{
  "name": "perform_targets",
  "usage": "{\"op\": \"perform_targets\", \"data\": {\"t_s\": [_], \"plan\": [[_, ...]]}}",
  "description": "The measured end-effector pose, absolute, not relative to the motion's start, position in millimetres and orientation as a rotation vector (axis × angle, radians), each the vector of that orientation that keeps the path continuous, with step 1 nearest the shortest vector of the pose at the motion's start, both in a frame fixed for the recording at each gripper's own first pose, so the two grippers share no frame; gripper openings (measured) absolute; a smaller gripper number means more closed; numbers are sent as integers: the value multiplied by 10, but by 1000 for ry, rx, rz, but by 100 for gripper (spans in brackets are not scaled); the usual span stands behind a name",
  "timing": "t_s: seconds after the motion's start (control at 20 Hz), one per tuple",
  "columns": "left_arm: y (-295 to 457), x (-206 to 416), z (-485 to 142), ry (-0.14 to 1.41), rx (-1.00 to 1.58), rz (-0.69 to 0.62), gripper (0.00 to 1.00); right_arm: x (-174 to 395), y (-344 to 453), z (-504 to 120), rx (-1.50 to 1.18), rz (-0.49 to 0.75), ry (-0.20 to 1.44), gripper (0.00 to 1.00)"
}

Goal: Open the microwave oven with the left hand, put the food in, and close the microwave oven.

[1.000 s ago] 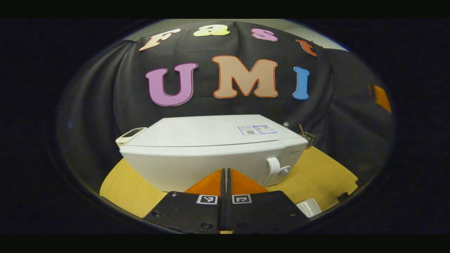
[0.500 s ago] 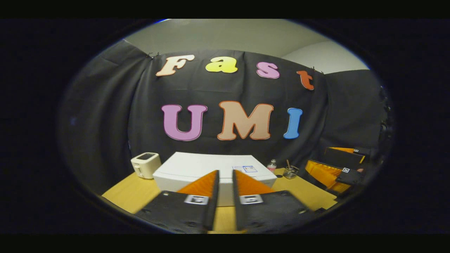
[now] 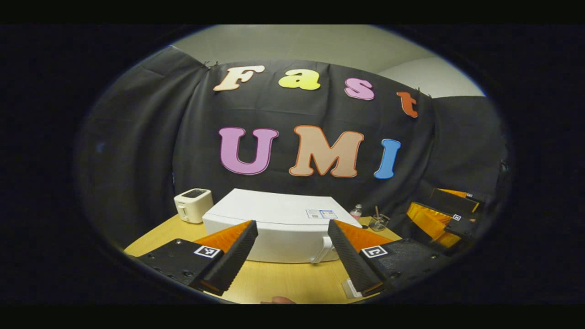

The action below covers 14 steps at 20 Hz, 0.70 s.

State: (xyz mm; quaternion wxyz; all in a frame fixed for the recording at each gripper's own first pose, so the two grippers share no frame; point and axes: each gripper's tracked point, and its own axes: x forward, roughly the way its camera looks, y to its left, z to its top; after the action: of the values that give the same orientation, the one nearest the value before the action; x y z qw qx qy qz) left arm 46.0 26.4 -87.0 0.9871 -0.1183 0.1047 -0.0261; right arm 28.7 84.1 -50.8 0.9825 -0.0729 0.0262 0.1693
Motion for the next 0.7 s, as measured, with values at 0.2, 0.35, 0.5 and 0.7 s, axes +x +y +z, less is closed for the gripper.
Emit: {"op": "perform_targets", "data": {"t_s": [0.2,0.35,0.5,0.7], "plan": [[265,479,-876,212,-267,-54,96,321,803,-484,-123,323,56,97],[238,462,-899,221,-275,-65,96,328,768,-507,-127,312,59,97],[214,466,-860,210,-273,-73,96,316,752,-497,-125,310,59,97],[195,470,-834,202,-244,-86,96,326,799,-512,-130,318,63,97]]}}
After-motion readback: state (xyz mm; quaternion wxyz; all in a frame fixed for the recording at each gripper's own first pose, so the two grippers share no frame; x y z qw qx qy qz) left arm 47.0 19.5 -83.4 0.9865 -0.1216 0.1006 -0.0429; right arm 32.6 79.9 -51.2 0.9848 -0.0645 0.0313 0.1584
